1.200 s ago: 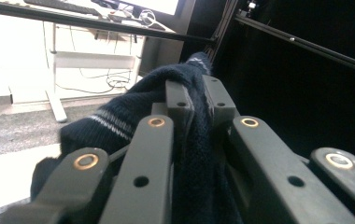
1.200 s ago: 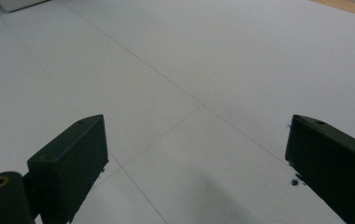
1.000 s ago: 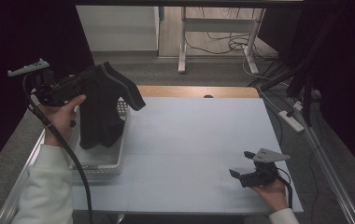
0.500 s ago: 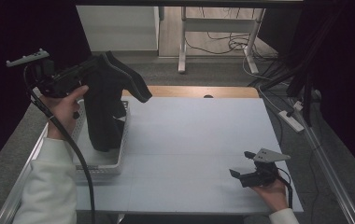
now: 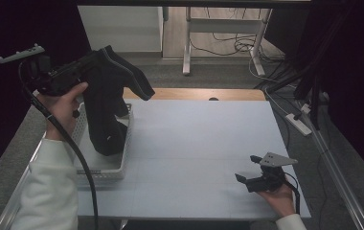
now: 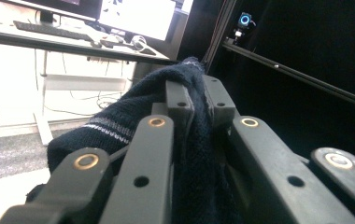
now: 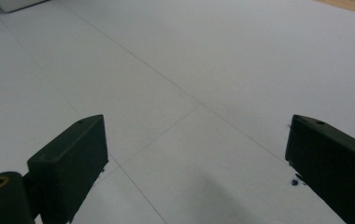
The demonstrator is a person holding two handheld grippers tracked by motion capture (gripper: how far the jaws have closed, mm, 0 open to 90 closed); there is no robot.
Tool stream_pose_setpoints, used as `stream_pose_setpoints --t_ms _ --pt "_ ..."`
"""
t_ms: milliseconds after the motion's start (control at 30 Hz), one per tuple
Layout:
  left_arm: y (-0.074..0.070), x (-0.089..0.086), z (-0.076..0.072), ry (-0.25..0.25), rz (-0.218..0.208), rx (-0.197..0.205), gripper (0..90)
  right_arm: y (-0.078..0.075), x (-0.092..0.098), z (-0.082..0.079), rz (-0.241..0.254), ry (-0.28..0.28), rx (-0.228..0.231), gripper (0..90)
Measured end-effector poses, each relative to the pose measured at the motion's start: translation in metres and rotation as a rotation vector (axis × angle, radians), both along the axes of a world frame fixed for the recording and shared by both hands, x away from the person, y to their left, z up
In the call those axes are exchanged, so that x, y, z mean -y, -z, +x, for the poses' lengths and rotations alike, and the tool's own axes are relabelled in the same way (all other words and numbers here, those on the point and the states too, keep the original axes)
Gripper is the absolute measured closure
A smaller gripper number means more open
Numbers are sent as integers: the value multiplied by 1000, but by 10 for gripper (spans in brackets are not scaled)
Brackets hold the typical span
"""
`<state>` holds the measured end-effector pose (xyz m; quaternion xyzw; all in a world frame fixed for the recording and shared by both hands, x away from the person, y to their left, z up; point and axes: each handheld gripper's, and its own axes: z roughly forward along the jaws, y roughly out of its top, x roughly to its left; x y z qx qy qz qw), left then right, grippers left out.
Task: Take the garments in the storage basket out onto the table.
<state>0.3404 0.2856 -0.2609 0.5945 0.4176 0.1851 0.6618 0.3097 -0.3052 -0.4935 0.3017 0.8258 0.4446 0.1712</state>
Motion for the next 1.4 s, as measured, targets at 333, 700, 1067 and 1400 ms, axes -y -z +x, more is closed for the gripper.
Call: stream_pose_setpoints --t_ms 333,700,1067,1400 --pt "-12 4 0 3 -16 24 828 0 1 0 -1 0 0 57" --pt "-40 23 -1 40 -11 76 828 1 1 1 -2 1 -3 57" --pt "-55 42 -1 67 -8 103 828 0 2 1 -4 -2 -5 57" --pt "-74 50 -6 77 -4 136 829 1 1 1 0 4 -2 57"
